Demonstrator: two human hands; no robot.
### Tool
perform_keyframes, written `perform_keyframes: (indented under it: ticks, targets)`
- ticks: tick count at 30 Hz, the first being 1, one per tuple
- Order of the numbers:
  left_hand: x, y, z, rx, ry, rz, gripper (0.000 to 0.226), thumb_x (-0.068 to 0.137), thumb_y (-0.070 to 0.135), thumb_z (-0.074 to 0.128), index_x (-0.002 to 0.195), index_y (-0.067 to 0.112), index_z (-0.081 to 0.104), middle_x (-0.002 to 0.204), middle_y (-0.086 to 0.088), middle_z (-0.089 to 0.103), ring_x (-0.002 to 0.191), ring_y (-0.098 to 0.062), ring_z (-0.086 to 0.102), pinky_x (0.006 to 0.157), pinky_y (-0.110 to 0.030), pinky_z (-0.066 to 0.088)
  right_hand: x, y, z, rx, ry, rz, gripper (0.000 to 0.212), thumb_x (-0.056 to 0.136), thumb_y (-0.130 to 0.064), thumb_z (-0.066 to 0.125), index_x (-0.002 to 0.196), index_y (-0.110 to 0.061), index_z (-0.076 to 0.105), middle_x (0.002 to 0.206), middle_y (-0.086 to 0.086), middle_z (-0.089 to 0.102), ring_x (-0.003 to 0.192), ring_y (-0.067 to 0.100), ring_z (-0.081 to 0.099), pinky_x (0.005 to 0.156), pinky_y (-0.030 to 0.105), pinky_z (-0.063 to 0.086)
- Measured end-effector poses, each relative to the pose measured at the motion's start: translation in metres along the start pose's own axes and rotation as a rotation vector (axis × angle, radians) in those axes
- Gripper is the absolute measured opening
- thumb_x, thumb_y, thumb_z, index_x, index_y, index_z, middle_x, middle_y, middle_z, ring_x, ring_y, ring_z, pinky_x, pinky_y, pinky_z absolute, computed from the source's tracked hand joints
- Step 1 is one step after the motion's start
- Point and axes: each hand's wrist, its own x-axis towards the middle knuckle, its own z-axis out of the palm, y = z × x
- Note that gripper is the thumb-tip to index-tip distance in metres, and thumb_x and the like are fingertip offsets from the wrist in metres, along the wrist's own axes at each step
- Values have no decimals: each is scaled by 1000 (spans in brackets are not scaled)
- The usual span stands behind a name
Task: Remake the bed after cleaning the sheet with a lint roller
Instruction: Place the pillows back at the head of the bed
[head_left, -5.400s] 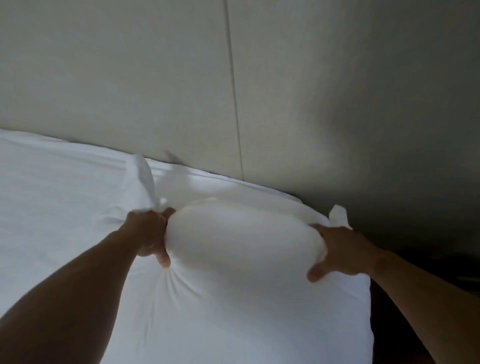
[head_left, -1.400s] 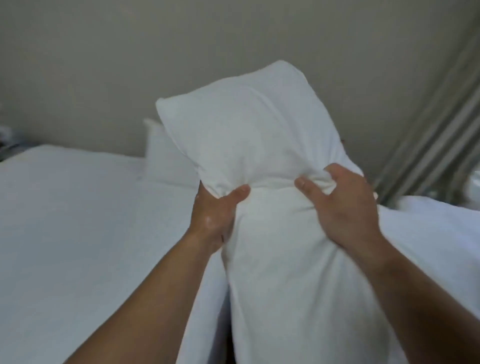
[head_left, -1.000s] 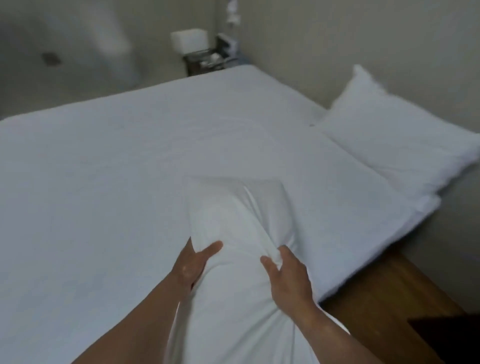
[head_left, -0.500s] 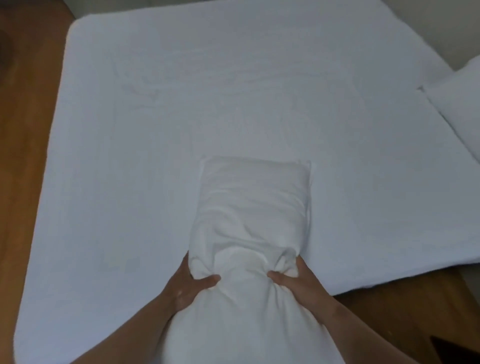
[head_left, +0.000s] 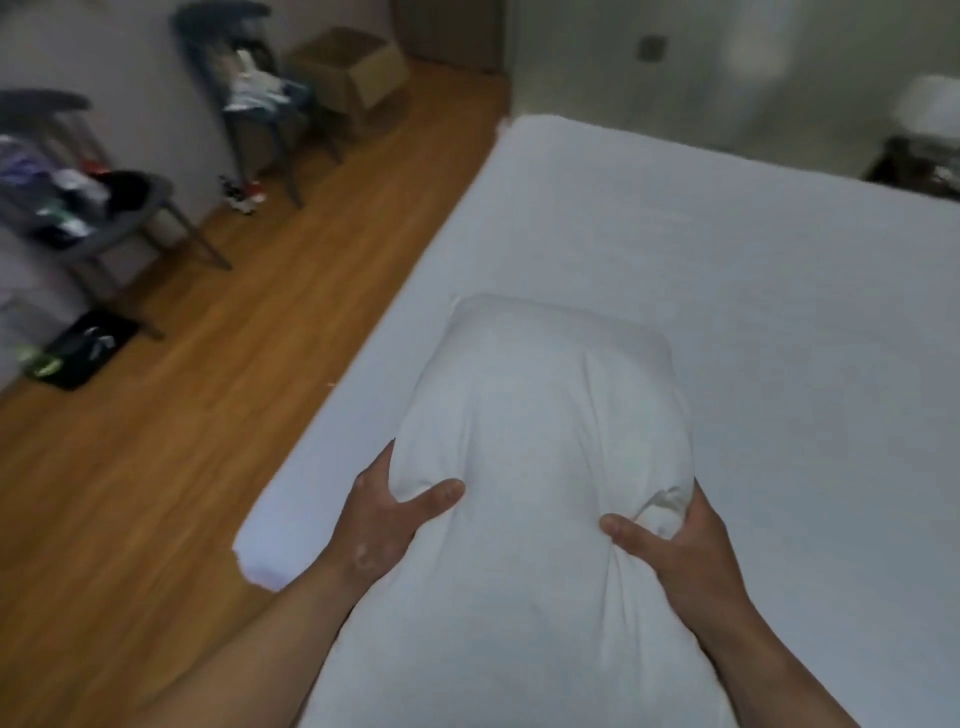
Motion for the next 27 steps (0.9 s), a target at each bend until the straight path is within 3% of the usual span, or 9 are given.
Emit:
perform_keyframes:
  ticks: [3, 6, 8, 12, 14, 18, 21, 23, 27]
  targets:
    - [-9, -8, -111, -44, 153, 61, 86, 59, 60, 86, 134, 30, 57, 125, 12, 68, 118, -9, 64, 104, -42, 49, 4, -46, 110, -32, -87, -87, 75, 40, -33, 101, 104, -21, 64, 91, -15, 74, 75, 1, 70, 61, 13, 52]
    - [-19, -22, -227, -58, 317, 91, 90, 59, 60, 84, 137, 28, 54, 130, 16, 65, 122, -4, 60, 107, -36, 45, 2, -85, 229, -58, -204, -147, 62, 47, -22, 93, 102, -20, 63, 87, -12, 73, 74, 4, 70, 58, 13, 51]
    - [-29, -30, -294, -80, 426, 75, 89, 55, 63, 83, 133, 31, 56, 126, 21, 66, 117, 3, 60, 102, -29, 46, 0, -111, 303, -77, -280, -188, 68, 46, -21, 98, 104, -25, 64, 92, -10, 73, 79, 4, 70, 61, 14, 53]
    - [-34, -42, -393, -103, 573, 71, 69, 51, 60, 79, 114, 44, 56, 107, 44, 63, 101, 21, 58, 81, 0, 43, -4, -159, 421, -110, -435, -267, 71, 51, -27, 95, 111, -40, 58, 94, -34, 68, 84, -14, 64, 63, 2, 45]
    - [-26, -52, -433, -103, 633, 44, 66, 49, 61, 77, 109, 45, 55, 99, 48, 61, 95, 25, 57, 74, 4, 40, 3, -171, 468, -122, -478, -280, 72, 55, -26, 96, 114, -39, 57, 96, -36, 68, 86, -14, 64, 63, 2, 45]
    - [4, -68, -508, -87, 693, -55, 70, 44, 69, 75, 107, 45, 56, 98, 38, 64, 93, 20, 60, 78, -7, 45, 24, -175, 551, -134, -499, -238, 69, 58, -28, 90, 118, -38, 58, 102, -31, 69, 91, -9, 65, 64, 6, 49]
    - [45, -64, -569, 3, 699, -111, 91, 42, 74, 69, 124, 37, 52, 105, 34, 55, 96, 4, 58, 89, -22, 43, 52, -179, 615, -106, -488, -199, 63, 58, -34, 88, 112, -44, 57, 101, -33, 68, 89, -11, 64, 62, 6, 49]
    - [81, -58, -612, 53, 712, -139, 104, 48, 72, 72, 138, 25, 50, 117, 17, 60, 108, -12, 56, 93, -30, 41, 79, -187, 663, -84, -504, -179, 63, 62, -35, 88, 117, -43, 58, 102, -33, 68, 91, -11, 64, 63, 9, 51]
    - [162, -41, -693, 76, 721, -207, 99, 68, 57, 80, 149, 16, 40, 147, -7, 50, 134, -29, 46, 108, -42, 37, 150, -229, 752, -108, -533, -166, 71, 64, -48, 85, 127, -41, 54, 111, -25, 67, 102, 0, 63, 75, 20, 51]
